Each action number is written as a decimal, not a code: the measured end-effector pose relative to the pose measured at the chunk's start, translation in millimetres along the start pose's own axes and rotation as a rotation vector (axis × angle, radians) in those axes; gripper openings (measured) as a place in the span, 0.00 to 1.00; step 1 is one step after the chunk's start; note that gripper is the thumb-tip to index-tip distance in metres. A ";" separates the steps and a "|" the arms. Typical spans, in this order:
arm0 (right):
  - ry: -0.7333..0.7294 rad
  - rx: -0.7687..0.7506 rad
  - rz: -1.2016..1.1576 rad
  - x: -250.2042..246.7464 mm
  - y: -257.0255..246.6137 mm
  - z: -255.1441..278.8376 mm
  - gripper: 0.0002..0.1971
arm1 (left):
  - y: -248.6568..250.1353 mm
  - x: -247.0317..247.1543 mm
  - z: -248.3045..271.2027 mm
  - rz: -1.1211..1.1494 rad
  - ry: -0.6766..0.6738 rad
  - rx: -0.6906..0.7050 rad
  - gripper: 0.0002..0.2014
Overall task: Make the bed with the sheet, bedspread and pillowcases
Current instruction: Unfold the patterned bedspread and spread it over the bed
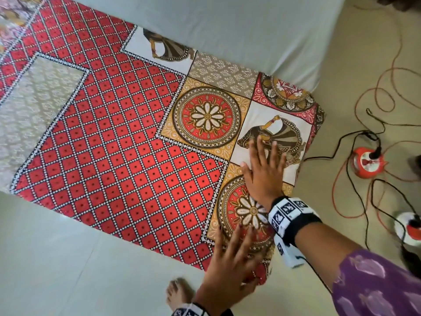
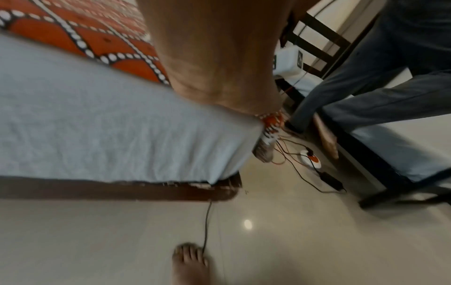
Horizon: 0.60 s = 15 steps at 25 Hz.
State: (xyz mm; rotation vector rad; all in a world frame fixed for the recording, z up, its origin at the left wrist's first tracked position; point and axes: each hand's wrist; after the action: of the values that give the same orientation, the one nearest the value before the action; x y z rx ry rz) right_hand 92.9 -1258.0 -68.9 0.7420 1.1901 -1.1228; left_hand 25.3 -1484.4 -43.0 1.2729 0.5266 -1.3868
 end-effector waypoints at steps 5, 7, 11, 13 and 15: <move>0.086 0.273 -0.277 14.5 20.5 45.4 0.37 | 24.0 38.6 26.3 -0.058 -0.165 0.221 0.30; 0.102 0.352 -0.456 16.4 21.5 62.4 0.35 | 27.5 45.4 37.4 -0.005 -0.077 0.275 0.19; 0.042 0.461 -0.311 3.5 1.6 88.6 0.37 | 21.8 16.6 46.0 0.217 0.401 0.068 0.16; 0.080 0.158 -0.161 -0.6 -19.3 90.9 0.36 | 3.7 -5.1 37.5 0.190 0.509 -0.237 0.22; 0.072 -0.160 -0.058 5.9 -46.1 93.9 0.33 | -23.0 -20.0 34.9 0.170 0.482 -0.499 0.26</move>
State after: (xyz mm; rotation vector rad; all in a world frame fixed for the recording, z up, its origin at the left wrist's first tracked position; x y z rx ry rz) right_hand 80.2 -1359.5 -45.9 0.6336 1.3527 -1.0419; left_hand -13.0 -1500.0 -22.1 1.1954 0.9983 -0.7327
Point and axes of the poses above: each hand's wrist, its own z-axis away from the middle knuckle, its own x-axis out of the palm, y = z × x, and after that the axes turned 3 degrees about x, right-handed
